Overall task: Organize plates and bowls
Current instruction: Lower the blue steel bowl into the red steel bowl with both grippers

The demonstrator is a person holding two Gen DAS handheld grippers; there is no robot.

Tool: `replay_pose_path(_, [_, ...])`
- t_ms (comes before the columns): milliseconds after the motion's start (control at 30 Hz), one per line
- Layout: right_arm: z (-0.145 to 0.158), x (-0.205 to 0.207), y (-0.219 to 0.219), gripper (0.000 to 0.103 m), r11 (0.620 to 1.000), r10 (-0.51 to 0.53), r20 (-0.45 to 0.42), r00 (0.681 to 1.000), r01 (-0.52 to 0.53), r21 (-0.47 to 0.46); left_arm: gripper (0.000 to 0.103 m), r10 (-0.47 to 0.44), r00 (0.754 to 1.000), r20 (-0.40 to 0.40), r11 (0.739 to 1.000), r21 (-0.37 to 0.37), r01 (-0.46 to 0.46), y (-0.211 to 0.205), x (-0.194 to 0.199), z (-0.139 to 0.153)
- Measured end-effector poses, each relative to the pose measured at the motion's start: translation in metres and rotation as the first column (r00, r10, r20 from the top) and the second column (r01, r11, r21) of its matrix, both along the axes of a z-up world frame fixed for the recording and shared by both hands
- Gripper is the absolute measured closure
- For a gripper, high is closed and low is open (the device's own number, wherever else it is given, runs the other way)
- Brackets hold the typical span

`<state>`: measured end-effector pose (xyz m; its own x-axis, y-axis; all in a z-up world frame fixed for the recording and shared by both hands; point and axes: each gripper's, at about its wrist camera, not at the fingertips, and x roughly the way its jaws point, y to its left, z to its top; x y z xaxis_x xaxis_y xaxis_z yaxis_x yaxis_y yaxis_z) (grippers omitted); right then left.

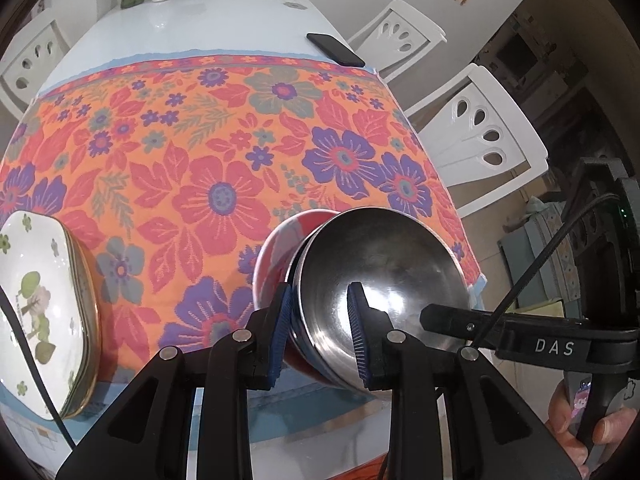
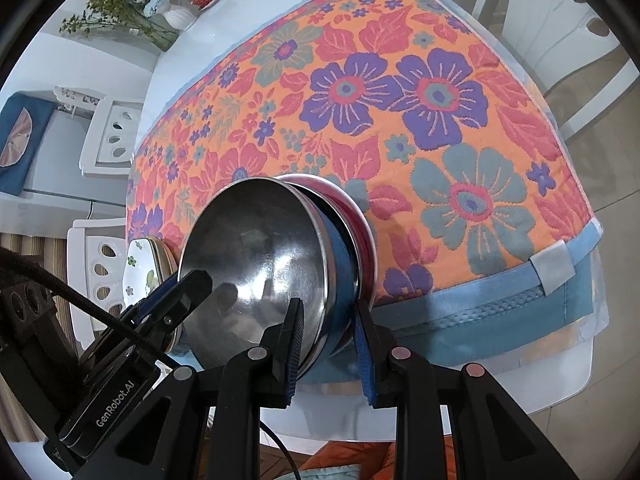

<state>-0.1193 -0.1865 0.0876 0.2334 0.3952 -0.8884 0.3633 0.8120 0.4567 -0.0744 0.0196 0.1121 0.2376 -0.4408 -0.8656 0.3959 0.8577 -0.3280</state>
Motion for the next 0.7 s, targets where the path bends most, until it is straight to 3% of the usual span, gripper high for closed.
replay_pose_path(167, [0.011,0.000,-0.003,0.079,1.000,0.005,0.047,0.999,-0.005,0.011,0.077,0.017,1.000,0.017,1.000,-0.023,-0.017,0.009,0.000,0.008])
replay_pose_path(300, [0.024,-0.009,-0.001,0.079,0.999,0.035,0.083,0.996,-0.031,-0.043,0.077,0.021,1.000,0.016,0.999,-0.036,-0.021,0.018,-0.004,0.010])
replay_pose_path(567, [0.001,-0.028,0.022,0.079,0.996,0.084,0.051,0.995,-0.084,-0.009,0.077,0.004,0.999,-0.041,0.999,-0.039,-0.006,0.015,-0.026,-0.010])
replay_pose_path(700, [0.005,-0.031,0.021,0.079,0.998,0.070,0.074,0.995,-0.071,-0.001,0.077,0.011,0.999,-0.038,0.999,-0.041,-0.013,0.017,-0.029,-0.011])
